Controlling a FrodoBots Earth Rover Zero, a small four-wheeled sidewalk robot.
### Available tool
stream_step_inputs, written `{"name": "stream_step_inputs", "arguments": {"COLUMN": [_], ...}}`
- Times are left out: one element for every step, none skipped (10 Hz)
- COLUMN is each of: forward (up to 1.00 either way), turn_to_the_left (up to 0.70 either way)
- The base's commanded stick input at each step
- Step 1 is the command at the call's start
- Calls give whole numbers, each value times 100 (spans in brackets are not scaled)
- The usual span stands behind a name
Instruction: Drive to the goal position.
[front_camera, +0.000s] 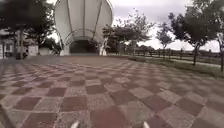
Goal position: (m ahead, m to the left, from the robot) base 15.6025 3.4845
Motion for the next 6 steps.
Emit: {"name": "stream_step_inputs", "arguments": {"forward": [50, 50, 50, 50, 50, 50], "turn_to_the_left": [47, 19, 4, 11, 10, 5]}}
